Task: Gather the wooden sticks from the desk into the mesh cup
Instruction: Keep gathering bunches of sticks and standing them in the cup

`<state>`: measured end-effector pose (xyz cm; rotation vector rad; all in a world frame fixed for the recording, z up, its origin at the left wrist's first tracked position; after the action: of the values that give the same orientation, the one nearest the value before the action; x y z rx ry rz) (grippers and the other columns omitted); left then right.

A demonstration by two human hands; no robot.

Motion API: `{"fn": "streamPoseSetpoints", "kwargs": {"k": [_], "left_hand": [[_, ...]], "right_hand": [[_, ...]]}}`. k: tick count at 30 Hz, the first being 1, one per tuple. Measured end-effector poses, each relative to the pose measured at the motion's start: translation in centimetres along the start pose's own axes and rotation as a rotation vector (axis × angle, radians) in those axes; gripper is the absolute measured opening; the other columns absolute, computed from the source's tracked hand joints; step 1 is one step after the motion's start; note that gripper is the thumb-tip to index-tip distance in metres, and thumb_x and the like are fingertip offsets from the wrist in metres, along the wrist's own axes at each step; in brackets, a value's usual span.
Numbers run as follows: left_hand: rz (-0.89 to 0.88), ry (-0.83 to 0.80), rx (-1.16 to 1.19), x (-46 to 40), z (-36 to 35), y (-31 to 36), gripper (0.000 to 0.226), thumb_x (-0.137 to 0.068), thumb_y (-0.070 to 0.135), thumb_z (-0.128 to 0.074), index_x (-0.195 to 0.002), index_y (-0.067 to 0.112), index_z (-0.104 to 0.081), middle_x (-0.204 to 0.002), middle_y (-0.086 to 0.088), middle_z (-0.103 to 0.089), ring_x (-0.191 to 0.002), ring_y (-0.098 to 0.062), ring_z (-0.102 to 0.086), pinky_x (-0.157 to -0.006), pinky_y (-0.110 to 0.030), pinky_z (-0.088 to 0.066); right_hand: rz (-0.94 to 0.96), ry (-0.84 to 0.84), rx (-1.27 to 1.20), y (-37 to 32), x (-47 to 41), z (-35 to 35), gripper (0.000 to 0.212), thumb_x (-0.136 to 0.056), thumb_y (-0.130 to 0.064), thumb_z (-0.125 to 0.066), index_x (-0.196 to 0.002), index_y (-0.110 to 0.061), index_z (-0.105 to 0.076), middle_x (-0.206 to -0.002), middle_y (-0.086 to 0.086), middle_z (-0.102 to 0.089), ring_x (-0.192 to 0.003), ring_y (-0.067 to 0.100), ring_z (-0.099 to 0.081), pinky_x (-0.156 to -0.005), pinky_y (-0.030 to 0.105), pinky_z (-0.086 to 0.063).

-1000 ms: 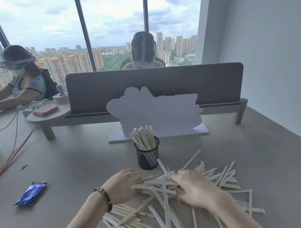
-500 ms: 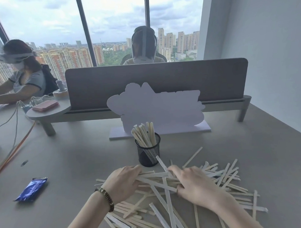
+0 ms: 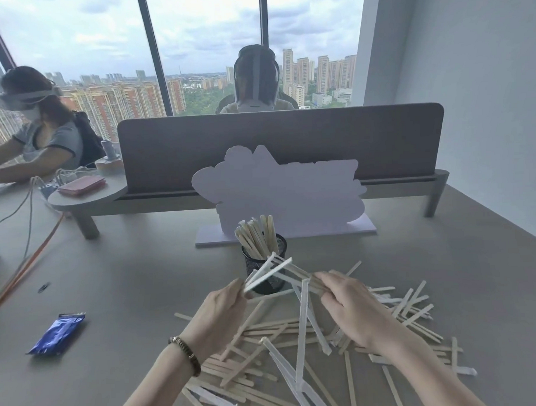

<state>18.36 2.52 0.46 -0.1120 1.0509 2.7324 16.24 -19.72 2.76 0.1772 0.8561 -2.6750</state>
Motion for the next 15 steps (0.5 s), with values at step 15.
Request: {"fn": "streamPoseSetpoints", "kwargs": {"k": [15], "left_hand": [[0.323, 0.047, 0.395, -0.2, 0.6, -1.9, 0.014, -0.066, 0.028, -0.045, -0.057, 0.018, -0.042, -0.048, 0.01, -0.035, -0.044, -0.012, -0.025, -0.043, -0.023, -0.019]], "right_hand": [[-0.001, 0.369, -0.206, -0.5, -0.2, 2.4, 0.048, -0.094, -0.054, -0.052, -0.066, -0.02, -0.034, -0.049, -0.007, -0.035, -0.045, 0.013, -0.034, -0.048, 0.026, -0.03]]}}
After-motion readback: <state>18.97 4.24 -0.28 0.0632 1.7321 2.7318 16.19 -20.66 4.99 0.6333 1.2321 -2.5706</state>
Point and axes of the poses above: each hand's wrist, its own x-axis away from the middle knuckle, its own z-axis out of the back of the hand, y = z × x, the point moved 7 cm from there along -x, towards the middle knuckle
